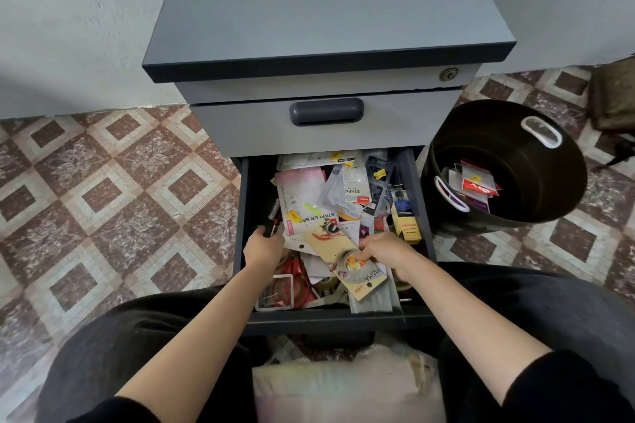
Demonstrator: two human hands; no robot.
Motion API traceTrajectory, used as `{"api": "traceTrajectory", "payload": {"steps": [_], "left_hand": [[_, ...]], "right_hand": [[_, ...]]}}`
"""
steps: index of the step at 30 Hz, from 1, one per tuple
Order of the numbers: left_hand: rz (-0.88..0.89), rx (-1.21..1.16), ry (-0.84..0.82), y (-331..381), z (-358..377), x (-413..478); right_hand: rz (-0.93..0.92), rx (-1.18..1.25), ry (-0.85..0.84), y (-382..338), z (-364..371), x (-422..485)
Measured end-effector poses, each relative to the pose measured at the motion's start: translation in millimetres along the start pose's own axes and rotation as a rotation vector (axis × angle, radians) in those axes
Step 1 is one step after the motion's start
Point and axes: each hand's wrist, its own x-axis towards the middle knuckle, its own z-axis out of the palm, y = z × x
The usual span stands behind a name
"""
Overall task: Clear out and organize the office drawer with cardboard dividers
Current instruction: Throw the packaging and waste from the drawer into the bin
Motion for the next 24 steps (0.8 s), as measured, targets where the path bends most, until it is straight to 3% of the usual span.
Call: {"api": "traceTrajectory", "payload": {"steps": [7, 9, 11, 14, 19, 24], "left_hand": [[-0.001, 0.225, -0.067, 3.4, 2.5, -1.5], [-0.013, 0.489, -0.227, 7.0, 0.1, -6.2], [-0.084, 0.688, -0.490, 9.9, -1.8, -14.1], [-0.177, 0.788, -0.684, 10.8, -2.8, -25.6], [-0.315, 0.588, -0.595, 16.3, -6.0, -27.2], [-0.269, 0.405, -0.404, 14.5, -6.6, -24.9]], "right_hand": [[0.016, 0.054, -0.032, 0.1, -0.4, -1.0], [0.017, 0.055, -0.021, -0.7, 0.2, -0.4], [0.013, 0.071, -0.016, -0.6, 2.3, 0.9], [0.008, 0.091, -0.016, -0.8, 5.7, 1.1], [-0.015, 0.077, -0.035, 0.4, 7.6, 0.5], [-0.028, 0.065, -0.058, 1.8, 6.9, -0.7]]}}
